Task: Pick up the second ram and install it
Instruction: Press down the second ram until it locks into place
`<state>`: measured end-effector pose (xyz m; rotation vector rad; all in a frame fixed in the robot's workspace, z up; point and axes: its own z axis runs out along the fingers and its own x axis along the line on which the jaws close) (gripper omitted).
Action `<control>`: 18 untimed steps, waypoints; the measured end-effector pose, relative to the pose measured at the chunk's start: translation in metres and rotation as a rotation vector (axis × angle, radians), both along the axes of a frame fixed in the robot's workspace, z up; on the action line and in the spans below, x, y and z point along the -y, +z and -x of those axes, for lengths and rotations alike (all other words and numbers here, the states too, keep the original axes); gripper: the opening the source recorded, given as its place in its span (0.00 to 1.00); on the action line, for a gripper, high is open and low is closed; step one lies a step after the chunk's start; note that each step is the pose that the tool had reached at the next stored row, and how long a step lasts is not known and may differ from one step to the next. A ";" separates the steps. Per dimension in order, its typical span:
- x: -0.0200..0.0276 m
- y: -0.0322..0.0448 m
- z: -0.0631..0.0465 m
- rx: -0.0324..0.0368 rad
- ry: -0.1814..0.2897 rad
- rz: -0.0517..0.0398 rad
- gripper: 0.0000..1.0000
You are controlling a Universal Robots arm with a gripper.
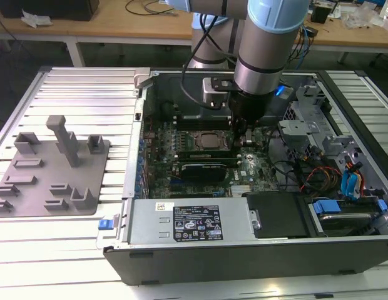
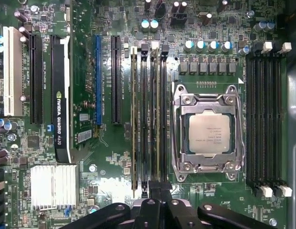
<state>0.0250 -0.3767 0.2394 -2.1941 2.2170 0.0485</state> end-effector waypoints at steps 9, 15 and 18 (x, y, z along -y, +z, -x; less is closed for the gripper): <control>-0.0022 -0.0052 0.000 0.0001 -0.001 -0.0002 0.08; -0.0022 -0.0098 0.000 -0.0001 -0.001 0.0006 0.08; -0.0022 -0.0115 0.000 -0.0001 -0.001 0.0006 0.08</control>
